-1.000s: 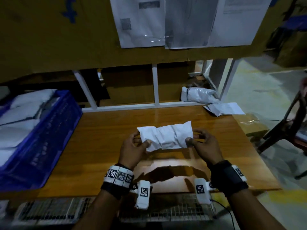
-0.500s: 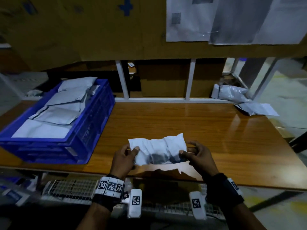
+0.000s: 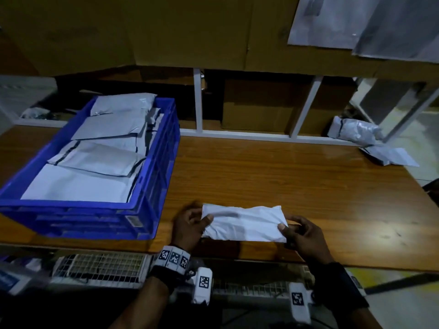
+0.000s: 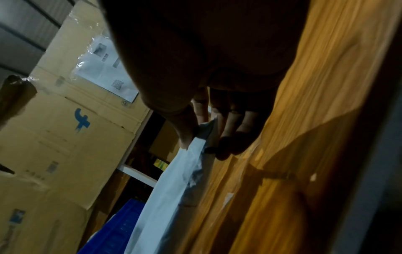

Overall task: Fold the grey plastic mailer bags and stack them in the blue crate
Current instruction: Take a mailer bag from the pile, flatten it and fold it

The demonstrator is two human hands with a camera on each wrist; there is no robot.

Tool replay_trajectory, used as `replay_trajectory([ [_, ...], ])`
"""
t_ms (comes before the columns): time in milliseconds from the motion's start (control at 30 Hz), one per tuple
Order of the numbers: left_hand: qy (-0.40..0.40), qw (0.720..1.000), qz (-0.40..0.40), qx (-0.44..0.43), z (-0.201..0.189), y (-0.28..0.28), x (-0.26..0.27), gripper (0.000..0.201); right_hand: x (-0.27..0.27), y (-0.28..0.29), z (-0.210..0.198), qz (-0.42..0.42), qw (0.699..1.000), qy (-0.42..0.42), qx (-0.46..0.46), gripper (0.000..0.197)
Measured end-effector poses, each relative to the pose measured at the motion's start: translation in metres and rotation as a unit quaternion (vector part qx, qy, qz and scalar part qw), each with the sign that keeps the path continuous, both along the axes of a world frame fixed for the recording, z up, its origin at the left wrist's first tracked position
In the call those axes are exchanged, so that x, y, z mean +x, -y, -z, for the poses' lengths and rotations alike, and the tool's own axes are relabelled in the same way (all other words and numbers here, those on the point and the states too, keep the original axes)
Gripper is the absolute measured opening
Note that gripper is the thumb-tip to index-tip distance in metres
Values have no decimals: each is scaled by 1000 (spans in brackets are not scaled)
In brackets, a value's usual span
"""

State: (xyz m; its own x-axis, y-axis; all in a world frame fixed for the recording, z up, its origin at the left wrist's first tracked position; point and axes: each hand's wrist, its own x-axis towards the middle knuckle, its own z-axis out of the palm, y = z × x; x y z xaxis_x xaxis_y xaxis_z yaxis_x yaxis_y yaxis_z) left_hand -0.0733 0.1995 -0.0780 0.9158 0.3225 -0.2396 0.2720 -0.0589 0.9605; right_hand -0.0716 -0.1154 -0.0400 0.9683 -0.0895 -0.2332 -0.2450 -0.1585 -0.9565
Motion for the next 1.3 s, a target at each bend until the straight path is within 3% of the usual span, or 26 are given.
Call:
replay_trajectory([
  [267,-53,991,102,66,28,30,-7,32,-12,47,38,14,994,15,-105,36],
  [333,-57,982,129,127,26,37,-12,42,-16,56,39,18,987,16,-159,43],
  [400,-44,972,122,195,23,40,-14,48,-21,59,33,46,972,33,-228,38],
  [467,15,959,103,262,17,44,-16,54,-22,58,27,63,944,105,-305,35],
  [567,126,919,106,359,11,65,-12,55,-18,39,26,-20,884,232,-405,28],
  [667,186,851,170,462,14,93,-3,53,-9,-1,42,-101,839,314,-432,37],
  [767,160,788,268,531,26,109,2,55,-3,-36,72,-165,795,349,-469,48],
  [867,111,774,300,546,37,110,1,59,-2,-45,90,-203,765,349,-501,51],
  [1167,54,761,323,560,48,111,3,71,-5,-44,98,-164,774,380,-478,45],
  [1300,49,746,323,580,52,111,4,64,-5,-44,98,-170,774,359,-493,47],
])
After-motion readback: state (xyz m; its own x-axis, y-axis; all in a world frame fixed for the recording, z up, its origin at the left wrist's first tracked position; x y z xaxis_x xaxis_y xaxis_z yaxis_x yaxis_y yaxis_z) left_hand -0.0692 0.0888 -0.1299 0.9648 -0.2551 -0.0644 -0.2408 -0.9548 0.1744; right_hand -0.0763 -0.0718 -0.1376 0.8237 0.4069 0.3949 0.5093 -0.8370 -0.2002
